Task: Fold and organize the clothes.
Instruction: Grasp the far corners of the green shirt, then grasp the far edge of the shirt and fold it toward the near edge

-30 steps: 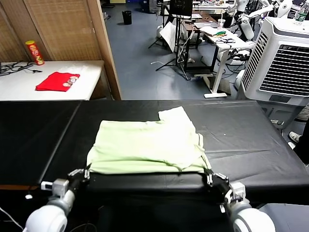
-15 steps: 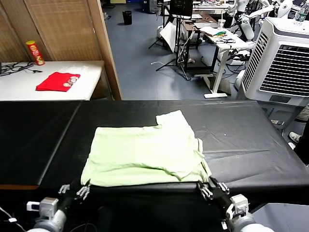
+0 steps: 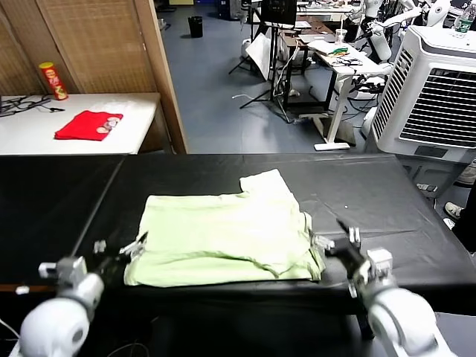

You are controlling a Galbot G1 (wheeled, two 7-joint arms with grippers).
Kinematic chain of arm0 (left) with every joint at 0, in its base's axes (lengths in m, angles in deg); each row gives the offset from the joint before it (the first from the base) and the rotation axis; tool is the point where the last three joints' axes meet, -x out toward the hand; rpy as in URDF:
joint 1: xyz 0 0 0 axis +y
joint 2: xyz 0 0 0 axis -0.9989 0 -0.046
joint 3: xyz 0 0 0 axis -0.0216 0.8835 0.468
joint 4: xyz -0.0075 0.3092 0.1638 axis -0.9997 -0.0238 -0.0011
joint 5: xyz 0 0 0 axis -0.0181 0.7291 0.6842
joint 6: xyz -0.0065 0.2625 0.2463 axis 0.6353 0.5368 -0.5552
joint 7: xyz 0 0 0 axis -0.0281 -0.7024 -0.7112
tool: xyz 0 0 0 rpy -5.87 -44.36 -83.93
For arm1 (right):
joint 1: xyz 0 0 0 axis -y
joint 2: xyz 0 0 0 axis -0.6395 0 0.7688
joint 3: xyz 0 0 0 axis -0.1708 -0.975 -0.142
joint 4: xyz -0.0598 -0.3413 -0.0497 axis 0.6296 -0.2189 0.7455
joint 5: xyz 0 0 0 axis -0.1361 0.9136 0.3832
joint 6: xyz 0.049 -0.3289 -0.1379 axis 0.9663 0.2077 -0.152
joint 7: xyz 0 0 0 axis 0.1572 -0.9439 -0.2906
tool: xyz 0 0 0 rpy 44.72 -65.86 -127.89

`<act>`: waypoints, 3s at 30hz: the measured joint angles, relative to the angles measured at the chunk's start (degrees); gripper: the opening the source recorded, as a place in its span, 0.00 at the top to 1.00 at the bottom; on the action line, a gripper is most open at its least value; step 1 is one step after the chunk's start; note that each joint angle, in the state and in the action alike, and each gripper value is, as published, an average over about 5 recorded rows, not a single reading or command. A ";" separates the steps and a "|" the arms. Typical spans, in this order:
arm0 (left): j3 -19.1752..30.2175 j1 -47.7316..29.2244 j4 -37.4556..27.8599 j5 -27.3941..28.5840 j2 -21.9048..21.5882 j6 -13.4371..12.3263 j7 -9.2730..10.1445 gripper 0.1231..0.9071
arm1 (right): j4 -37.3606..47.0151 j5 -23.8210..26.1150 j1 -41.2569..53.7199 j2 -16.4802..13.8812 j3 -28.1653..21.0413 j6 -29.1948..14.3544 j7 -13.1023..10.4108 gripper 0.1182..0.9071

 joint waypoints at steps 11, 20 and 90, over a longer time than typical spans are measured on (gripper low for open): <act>14.43 -24.92 -22.56 -6.04 -1.73 2.17 0.12 0.14 | 29.07 2.12 22.06 7.05 -10.48 -2.58 1.70 0.14; 19.42 -32.23 -33.50 -4.27 -0.18 3.41 -2.54 0.14 | 41.88 -0.82 28.36 12.53 -10.83 -0.42 2.29 0.14; 3.69 -1.03 -2.57 1.72 -4.58 -1.22 -0.45 0.99 | -9.16 -6.43 -10.79 -2.73 0.10 10.20 -3.88 1.00</act>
